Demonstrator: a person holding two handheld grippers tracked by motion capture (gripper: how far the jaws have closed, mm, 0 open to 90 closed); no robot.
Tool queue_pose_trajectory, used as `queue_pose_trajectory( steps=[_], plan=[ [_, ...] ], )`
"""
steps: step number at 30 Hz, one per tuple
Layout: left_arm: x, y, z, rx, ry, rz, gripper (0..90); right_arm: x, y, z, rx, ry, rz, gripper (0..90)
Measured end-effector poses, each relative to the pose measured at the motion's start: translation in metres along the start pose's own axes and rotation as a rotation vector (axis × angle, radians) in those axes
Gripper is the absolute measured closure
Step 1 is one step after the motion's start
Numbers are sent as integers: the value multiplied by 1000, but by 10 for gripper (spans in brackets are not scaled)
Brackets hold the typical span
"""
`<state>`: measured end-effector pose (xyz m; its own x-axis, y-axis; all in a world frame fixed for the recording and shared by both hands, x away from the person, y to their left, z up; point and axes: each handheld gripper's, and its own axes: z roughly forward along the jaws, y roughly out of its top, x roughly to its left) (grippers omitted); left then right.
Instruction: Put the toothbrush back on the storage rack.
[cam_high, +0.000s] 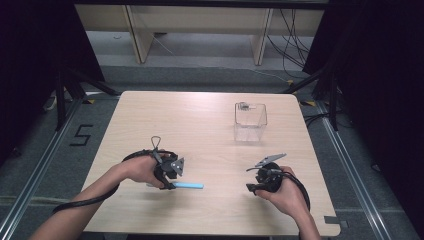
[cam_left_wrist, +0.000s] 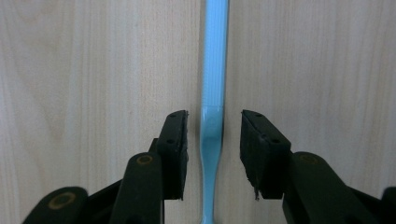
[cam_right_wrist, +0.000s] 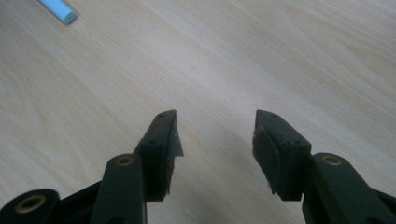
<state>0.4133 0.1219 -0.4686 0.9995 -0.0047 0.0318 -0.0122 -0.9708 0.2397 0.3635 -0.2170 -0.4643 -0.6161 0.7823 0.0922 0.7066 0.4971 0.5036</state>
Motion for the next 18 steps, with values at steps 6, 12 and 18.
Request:
queue_pose_trajectory(
  steps=[6,12,18],
  plan=[
    [3,6,3,60,-16,20,625,0,0,0,-1,10,8,505],
    [3,9,7,82,-33,35,646,2,1,1,12,11,10,505],
    [2,11,10,93,-34,55,679,5,3,0,8,18,9,505]
  ],
)
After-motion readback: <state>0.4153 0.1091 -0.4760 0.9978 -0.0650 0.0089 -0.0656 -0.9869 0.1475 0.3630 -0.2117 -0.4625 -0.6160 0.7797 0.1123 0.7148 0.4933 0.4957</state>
